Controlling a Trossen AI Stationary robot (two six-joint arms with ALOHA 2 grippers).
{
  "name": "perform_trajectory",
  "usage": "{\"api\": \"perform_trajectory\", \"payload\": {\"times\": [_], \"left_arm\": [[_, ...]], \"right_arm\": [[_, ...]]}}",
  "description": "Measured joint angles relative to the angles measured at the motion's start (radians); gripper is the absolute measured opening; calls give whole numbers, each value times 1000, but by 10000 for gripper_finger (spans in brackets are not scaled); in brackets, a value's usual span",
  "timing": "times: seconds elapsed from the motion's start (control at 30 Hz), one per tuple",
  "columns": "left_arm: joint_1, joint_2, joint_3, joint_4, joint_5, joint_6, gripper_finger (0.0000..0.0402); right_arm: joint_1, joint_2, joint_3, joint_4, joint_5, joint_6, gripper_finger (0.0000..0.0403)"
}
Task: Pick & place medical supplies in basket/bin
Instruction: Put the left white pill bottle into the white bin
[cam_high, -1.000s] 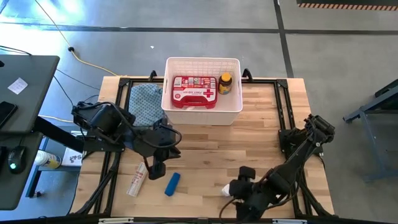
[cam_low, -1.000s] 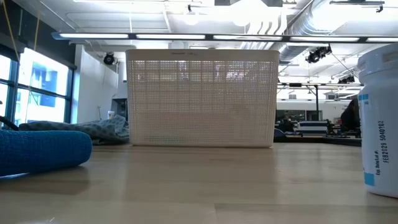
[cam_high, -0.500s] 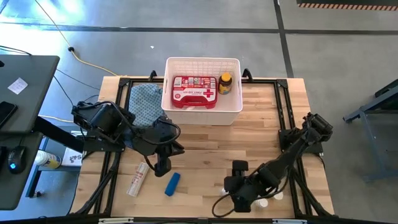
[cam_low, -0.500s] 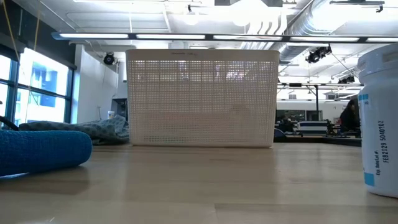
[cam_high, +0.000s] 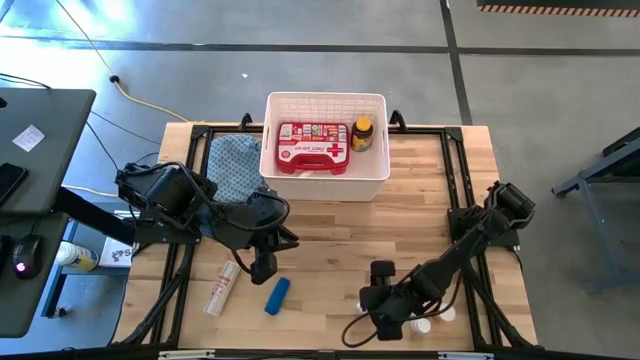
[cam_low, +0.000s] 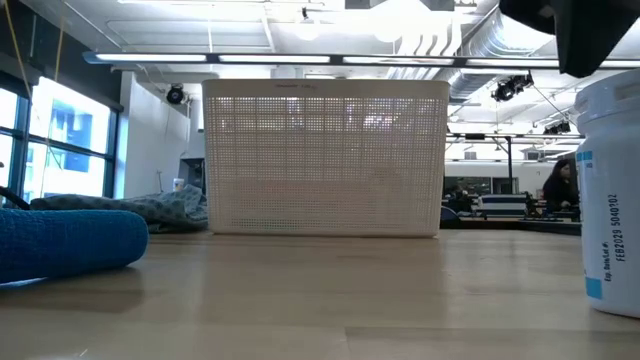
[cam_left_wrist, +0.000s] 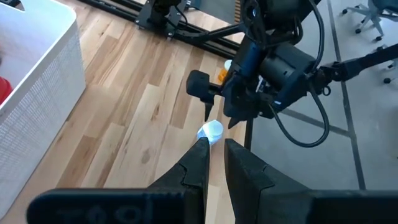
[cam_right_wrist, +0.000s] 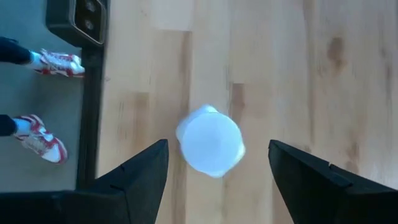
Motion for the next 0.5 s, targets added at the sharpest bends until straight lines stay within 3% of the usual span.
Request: {"api": "perform_trajectory", "payload": {"times": [0.5], "left_arm": [[0,0,0,-1,0,-1,85]], "right_arm": [[-9,0,-92,126,18,0,267]]}}
